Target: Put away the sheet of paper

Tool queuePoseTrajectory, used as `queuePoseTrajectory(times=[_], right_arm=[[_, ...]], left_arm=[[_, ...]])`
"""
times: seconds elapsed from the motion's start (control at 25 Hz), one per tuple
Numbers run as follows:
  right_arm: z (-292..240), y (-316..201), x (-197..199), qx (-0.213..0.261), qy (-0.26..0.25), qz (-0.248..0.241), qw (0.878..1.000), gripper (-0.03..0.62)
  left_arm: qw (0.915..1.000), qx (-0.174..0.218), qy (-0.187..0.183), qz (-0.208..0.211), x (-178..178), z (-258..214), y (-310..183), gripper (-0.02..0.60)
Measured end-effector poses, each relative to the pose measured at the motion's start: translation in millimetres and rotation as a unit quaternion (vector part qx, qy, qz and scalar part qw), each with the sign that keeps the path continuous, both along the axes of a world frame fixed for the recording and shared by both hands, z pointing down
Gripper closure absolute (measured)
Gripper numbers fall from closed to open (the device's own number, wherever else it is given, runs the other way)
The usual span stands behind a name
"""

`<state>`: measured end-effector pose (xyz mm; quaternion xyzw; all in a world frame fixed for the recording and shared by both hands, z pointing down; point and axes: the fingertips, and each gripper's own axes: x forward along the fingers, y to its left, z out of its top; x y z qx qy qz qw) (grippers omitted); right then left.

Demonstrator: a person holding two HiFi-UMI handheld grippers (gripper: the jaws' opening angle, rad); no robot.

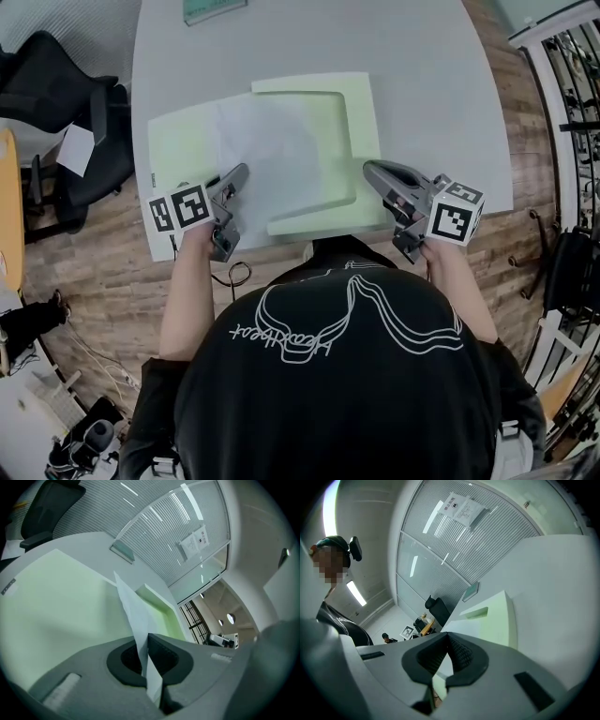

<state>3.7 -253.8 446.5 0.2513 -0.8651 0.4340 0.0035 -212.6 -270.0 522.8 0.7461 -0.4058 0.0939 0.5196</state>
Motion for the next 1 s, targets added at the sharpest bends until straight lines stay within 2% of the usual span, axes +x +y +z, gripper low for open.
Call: queuePoseTrajectory(times=[0.2, 1.0], right_arm=[[1, -1, 2, 0.005, 0.010, 0.001, 1.000, 0.586], [9, -1, 9, -0.017, -0.009, 0.022, 1.000, 0.586]], left_arm=[[1.0000, -0.003, 0.000, 0.007, 10, 2, -5, 0.569], [0.9994, -0.021, 0.008, 0.028, 54, 14, -13, 0.569]])
